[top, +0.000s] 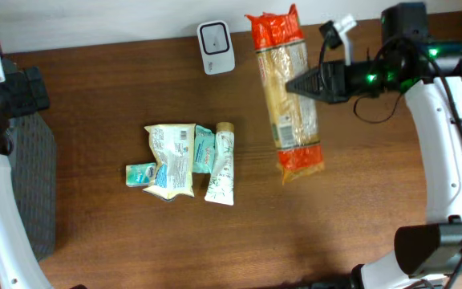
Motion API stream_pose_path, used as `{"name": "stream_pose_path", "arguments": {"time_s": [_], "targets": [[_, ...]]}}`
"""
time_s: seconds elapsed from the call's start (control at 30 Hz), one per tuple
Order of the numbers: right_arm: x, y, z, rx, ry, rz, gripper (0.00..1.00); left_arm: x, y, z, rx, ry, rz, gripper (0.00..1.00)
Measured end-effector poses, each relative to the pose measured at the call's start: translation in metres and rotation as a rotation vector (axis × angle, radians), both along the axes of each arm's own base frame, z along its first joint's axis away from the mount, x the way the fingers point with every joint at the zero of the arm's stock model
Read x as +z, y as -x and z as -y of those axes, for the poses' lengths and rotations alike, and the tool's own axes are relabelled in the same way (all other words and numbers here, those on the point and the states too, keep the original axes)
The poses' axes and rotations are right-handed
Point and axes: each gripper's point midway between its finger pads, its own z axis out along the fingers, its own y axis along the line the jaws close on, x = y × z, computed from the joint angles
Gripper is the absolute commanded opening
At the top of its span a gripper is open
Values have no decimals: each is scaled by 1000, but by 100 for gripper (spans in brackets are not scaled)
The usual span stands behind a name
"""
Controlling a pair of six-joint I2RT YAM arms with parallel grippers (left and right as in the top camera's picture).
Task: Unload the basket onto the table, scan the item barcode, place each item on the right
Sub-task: 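Carry the spaghetti pack to the scanner and hold it under it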
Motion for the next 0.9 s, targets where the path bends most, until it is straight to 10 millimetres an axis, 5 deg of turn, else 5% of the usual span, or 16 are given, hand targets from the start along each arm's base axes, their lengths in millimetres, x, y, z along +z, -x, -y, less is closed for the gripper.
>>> {"name": "stream_pose_path", "arguments": {"time_s": [0.13, 0.3, 0.37, 0.47, 0.6, 0.7, 0.9], "targets": [[19, -42, 4, -178, 312, 218, 4, 0, 0, 0, 0, 0, 0, 99], [23, -99, -66, -295, 620, 561, 4, 0, 0, 0, 1, 0, 1, 99], [-2, -139, -88, -316, 755, 672, 4, 0, 0, 0, 0, 0, 0, 99], [-51, -205, -96, -373, 910, 793, 4, 0, 0, 0, 0, 0, 0, 99], [-84, -273, -111, -428, 1033, 1087, 4, 0, 0, 0, 0, 0, 0, 99], [-85, -288, -125, -462, 1055, 1248, 4, 0, 0, 0, 0, 0, -1, 99], [-140, -284, -187, -283, 1151, 1482, 4, 0, 0, 0, 1, 0, -1, 99]]}}
